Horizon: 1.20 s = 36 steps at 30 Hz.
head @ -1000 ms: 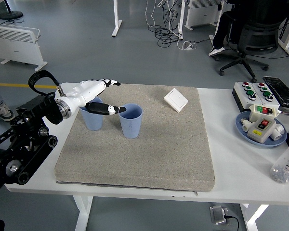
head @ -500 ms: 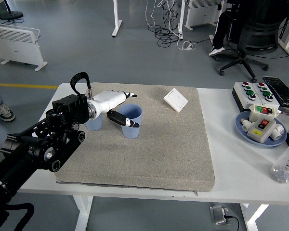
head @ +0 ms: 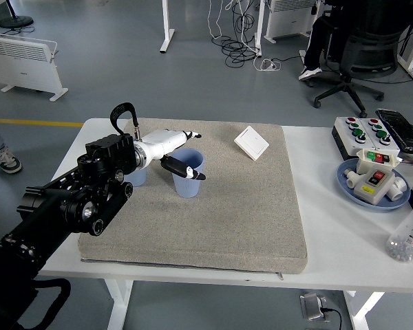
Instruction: Push cup pick cup insert cup
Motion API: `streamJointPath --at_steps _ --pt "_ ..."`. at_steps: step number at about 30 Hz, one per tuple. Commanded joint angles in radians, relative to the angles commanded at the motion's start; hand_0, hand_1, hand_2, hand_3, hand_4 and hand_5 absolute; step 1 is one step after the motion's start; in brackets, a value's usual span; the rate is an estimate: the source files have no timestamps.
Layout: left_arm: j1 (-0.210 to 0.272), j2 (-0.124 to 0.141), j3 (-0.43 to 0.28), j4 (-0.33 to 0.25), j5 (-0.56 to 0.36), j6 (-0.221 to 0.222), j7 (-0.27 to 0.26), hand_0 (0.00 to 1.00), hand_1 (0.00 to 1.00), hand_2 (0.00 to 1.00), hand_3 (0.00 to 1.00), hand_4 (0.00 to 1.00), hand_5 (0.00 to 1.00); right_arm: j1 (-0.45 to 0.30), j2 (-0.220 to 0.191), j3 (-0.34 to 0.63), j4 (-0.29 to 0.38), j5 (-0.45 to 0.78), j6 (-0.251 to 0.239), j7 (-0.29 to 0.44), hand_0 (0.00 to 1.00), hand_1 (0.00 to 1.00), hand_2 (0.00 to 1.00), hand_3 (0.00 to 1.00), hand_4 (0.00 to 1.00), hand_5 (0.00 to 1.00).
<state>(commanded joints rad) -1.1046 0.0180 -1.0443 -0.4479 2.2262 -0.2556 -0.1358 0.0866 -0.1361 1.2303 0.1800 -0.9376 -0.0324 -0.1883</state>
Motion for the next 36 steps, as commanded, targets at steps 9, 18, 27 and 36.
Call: streamJointPath --at_steps 9,18,27,36 --pt "-0.021 -0.018 -0.050 0.091 0.043 0.016 -0.021 0.939 0.930 0.998 0.946 0.998 0.579 0.012 0.003 0.002 0.000 -0.002 0.000 0.002 0.757 0.631 0.651 0.560 0.083 0.465" --pt "-0.041 -0.018 -0.135 0.170 0.043 0.055 -0.057 0.904 0.905 0.998 0.930 0.970 0.534 0.017 0.005 -0.001 0.000 -0.004 0.000 0.001 0.757 0.633 0.652 0.560 0.085 0.466" --pt "-0.037 -0.018 -0.068 0.140 0.043 0.046 -0.059 0.892 0.882 0.987 0.914 0.969 0.523 0.018 0.003 -0.003 0.000 -0.002 0.000 0.001 0.758 0.633 0.652 0.560 0.085 0.467" --pt "-0.040 -0.018 -0.043 0.158 0.043 0.056 -0.066 0.870 0.867 0.967 0.898 0.928 0.467 0.019 0.004 -0.004 0.000 -0.001 0.000 0.002 0.757 0.632 0.651 0.560 0.085 0.466"
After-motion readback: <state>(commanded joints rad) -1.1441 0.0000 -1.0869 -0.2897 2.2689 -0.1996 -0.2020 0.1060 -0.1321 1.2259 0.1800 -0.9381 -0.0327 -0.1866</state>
